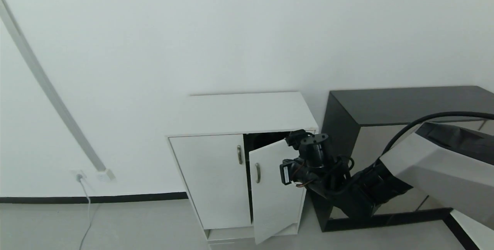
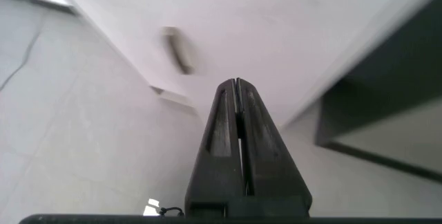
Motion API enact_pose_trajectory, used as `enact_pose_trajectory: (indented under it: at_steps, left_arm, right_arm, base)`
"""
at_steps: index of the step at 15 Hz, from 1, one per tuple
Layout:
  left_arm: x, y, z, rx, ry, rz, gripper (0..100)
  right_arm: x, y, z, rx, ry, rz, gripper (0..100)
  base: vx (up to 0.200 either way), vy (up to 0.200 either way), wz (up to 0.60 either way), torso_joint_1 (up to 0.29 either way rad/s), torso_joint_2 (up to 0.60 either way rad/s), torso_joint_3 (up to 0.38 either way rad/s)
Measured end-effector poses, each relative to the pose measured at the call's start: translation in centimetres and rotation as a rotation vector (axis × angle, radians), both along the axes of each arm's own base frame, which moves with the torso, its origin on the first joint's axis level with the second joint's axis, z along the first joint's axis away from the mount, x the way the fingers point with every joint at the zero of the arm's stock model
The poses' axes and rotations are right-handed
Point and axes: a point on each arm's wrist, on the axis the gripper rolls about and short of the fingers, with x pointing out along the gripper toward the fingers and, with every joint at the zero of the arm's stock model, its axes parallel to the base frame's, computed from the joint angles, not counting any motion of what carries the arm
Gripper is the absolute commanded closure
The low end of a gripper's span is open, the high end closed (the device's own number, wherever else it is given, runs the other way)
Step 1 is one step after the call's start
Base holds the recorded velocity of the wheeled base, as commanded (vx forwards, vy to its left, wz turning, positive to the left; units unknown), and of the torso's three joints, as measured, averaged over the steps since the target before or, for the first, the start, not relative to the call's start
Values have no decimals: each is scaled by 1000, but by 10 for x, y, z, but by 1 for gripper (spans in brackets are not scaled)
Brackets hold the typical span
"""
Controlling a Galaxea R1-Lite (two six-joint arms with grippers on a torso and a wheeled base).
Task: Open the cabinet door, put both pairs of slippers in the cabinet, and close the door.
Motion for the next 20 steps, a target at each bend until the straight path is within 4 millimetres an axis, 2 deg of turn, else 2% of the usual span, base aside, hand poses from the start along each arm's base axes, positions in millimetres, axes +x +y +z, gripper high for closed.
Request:
enact_pose_trajectory:
  at_steps: [4, 9, 15, 18, 20]
  left_arm:
    - [0, 0, 0, 1, 0, -1, 100]
    - [0, 0, 0, 3, 0, -3, 100]
    - [0, 0, 0, 3, 0, -2, 100]
    - [0, 0, 0, 3, 0, -1, 100]
    - [0, 0, 0, 2, 0, -3, 100]
  right_arm:
    - [-8, -5, -6, 54, -37, 117, 100]
    - [-45, -28, -31, 92, -51, 369, 100]
    - [-72, -48, -47, 77, -18, 389, 100]
    - [-77, -51, -54, 66, 4, 391, 100]
    - [-75, -50, -60, 60, 12, 390, 100]
  base:
    - [0, 0, 0, 0, 0, 0]
    - [0, 0, 0, 0, 0, 0]
    - [200, 0, 0, 1, 3, 5]
    - [200, 0, 0, 7, 1, 2]
    - [0, 0, 0, 0, 0, 0]
